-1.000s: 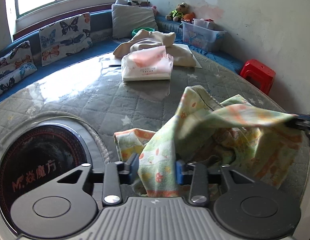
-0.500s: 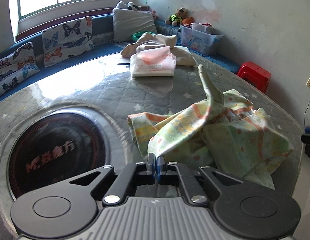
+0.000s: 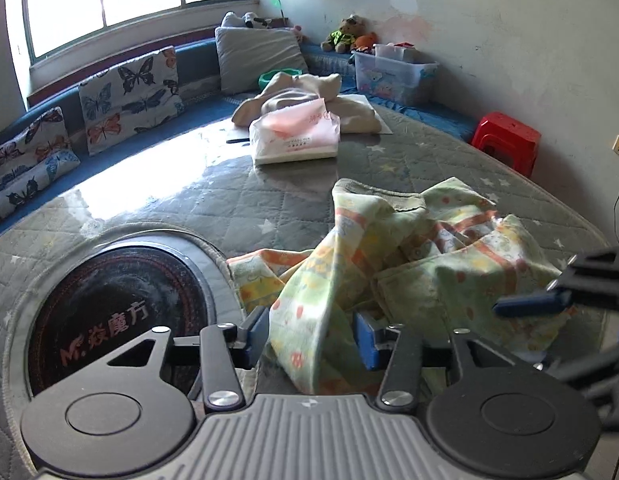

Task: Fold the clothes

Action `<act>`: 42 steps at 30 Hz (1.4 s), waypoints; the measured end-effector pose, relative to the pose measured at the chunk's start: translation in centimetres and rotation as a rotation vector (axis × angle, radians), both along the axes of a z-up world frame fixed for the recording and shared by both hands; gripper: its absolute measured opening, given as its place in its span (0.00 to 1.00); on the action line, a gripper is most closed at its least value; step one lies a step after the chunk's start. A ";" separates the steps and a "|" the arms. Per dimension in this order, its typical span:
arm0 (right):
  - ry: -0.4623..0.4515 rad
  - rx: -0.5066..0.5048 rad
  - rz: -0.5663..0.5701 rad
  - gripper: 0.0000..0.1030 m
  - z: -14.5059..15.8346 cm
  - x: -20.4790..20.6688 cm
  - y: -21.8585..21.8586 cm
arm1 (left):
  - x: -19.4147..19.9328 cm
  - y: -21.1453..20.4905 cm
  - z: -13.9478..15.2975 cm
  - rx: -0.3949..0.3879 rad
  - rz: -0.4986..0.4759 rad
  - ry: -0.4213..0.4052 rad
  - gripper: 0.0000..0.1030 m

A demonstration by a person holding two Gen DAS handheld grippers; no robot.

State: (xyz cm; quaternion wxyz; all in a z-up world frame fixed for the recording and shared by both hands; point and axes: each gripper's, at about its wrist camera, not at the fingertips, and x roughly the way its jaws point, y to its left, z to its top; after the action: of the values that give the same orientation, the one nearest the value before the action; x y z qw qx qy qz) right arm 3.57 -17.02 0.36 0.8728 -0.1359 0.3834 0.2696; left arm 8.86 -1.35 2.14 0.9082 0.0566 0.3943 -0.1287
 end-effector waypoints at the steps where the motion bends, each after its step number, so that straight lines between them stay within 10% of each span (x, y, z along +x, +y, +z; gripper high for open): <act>1: 0.005 -0.002 0.013 0.43 -0.4 0.1 0.4 | 0.4 0.1 -0.2 -0.007 0.005 0.004 0.48; 5: 0.000 -0.014 0.010 0.38 -1.2 -0.3 1.1 | 1.5 0.2 -0.6 -0.034 0.010 0.012 0.31; 7: -0.008 0.003 -0.042 0.18 -1.4 0.0 0.6 | 1.7 0.4 -0.8 -0.054 0.019 0.023 0.11; 11: -0.045 0.046 -0.139 0.02 -0.4 0.5 -1.6 | 1.0 1.8 -0.5 -0.086 0.033 0.007 0.04; 17: -0.049 0.053 -0.193 0.05 0.8 0.5 -4.7 | 0.0 2.9 0.3 -0.093 0.040 -0.019 0.03; 23: -0.010 0.086 -0.085 0.40 0.0 -0.3 -2.1 | 0.3 1.4 0.5 -0.063 0.010 -0.026 0.13; 30: 0.004 0.085 -0.023 0.50 -1.6 -0.1 1.7 | 1.1 0.6 0.5 -0.049 0.013 -0.034 0.51; 33: -0.004 0.067 -0.036 0.44 -1.9 -0.5 2.0 | 1.6 0.6 0.2 -0.058 0.017 -0.023 0.51; 35: -0.001 0.084 -0.053 0.20 -1.8 -0.5 1.4 | 1.9 0.6 0.0 -0.064 0.020 -0.015 0.46; 37: -0.007 0.097 -0.082 0.08 -1.4 -0.4 0.5 | 2.2 0.6 -0.3 -0.071 0.022 -0.007 0.24; 42: -0.074 0.081 -0.165 0.02 0.0 -0.9 -2.7 | 3.0 0.6 -0.8 -0.086 0.028 0.013 0.09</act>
State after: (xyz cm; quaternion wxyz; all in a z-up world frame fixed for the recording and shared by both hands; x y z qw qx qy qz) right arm 2.66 -19.71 0.37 0.9104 -0.0782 0.3497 0.2068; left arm 11.83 -0.80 1.30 0.9090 0.0110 0.3948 -0.1330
